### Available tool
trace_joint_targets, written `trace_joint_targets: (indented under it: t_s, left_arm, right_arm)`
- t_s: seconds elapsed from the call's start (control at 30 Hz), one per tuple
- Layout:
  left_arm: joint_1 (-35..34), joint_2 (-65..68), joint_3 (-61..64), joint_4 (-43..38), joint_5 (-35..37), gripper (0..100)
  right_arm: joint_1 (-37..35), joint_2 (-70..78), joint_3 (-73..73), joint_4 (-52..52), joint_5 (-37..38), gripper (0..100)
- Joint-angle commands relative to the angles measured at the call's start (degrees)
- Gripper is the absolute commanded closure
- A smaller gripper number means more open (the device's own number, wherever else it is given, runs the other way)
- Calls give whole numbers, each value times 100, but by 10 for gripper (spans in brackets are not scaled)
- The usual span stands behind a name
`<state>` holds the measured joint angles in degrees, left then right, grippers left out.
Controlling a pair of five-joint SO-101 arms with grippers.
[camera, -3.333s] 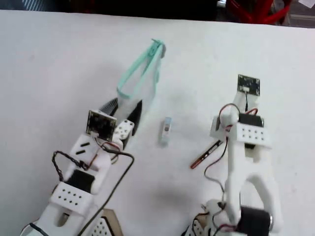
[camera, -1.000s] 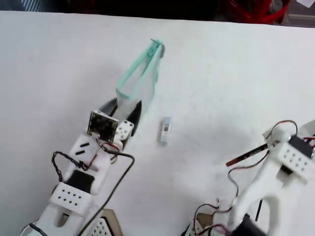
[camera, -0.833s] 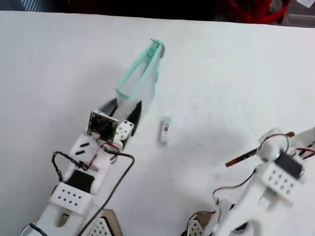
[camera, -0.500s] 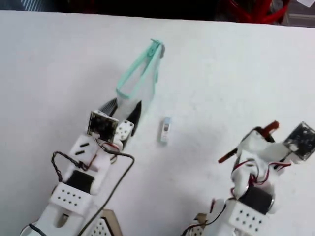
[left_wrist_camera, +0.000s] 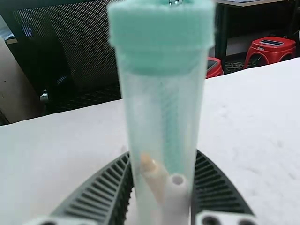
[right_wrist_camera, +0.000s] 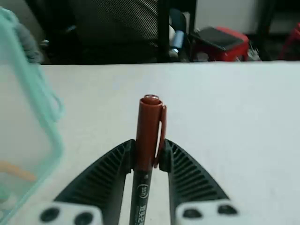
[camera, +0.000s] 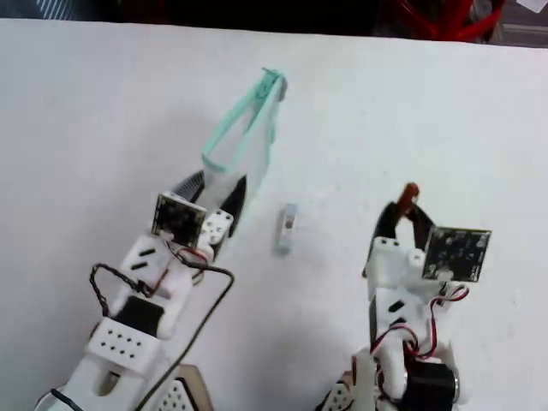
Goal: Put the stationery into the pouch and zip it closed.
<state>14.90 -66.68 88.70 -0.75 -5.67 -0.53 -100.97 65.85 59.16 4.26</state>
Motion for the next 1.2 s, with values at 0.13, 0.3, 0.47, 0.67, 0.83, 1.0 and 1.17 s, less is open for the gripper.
trace_joint_targets:
  t_s: [0.13, 0.3, 0.47, 0.67, 0.83, 1.0, 1.17]
  left_arm:
    - [40, -48, -35, -105, -53, 827]
    - [40, -48, -26, -105, -53, 827]
    - [40, -48, -26, -105, -53, 827]
    - [40, -48, -26, -105, -53, 827]
    - [40, -48, -26, -105, -53, 827]
    - [40, -48, -26, -105, -53, 827]
    - [22, -48, -26, -105, -9, 827]
  right_arm:
    - [-1323, 470, -1125, -1051, 1187, 977]
    - [-1912, 752, -1503, -2062, 1433, 977]
    - [-1982, 1710, -2549, -2299, 1389, 977]
    - [-2123, 3785, -4466, -2176, 949, 978]
    - [-2598, 5235, -6075, -1631, 571, 978]
    - [-2888, 6316, -6787, -1701, 554, 981]
    - [-3108, 7029, -7130, -1842, 554, 981]
